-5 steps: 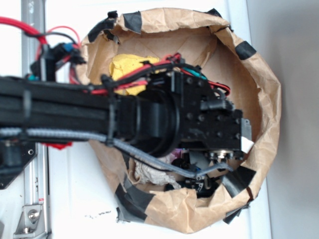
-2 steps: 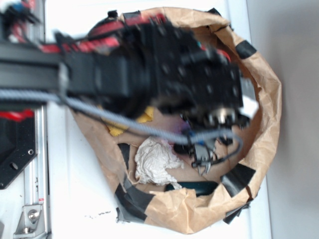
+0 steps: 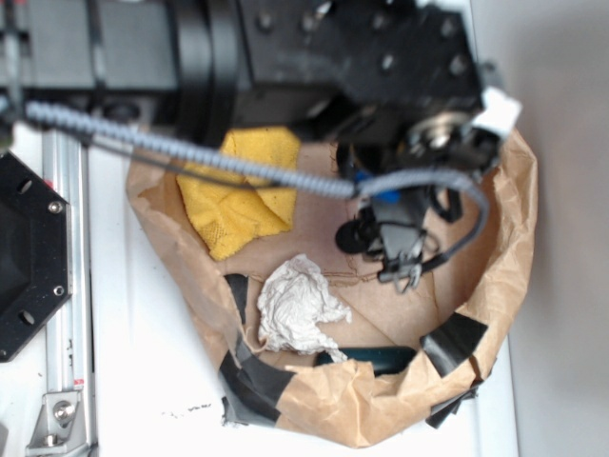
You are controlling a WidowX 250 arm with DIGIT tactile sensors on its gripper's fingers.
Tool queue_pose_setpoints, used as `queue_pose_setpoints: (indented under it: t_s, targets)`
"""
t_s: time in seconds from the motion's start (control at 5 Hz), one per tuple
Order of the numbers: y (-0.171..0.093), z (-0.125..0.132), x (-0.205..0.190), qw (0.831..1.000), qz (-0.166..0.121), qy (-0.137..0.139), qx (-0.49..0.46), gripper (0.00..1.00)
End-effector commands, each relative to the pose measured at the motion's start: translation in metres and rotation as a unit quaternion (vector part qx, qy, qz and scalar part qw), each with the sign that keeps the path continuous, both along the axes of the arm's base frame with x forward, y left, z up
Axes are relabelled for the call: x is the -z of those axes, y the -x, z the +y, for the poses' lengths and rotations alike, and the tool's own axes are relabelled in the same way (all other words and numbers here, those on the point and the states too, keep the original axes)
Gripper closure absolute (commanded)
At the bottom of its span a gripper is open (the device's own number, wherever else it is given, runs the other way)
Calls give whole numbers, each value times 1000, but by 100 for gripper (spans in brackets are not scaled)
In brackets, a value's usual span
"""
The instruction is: Grab the yellow duck.
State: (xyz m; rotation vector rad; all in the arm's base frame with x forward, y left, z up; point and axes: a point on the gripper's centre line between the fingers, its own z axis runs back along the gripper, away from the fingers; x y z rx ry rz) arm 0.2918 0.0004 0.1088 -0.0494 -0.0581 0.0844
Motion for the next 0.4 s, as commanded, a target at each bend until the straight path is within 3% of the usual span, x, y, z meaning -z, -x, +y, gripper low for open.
queue_pose_setpoints:
  t_s: [0.0,0.2]
  targets:
    - [39,29,-38,992,-58,-73,-83,100]
    - [32,34,-26,991,-58,-82,-86,100]
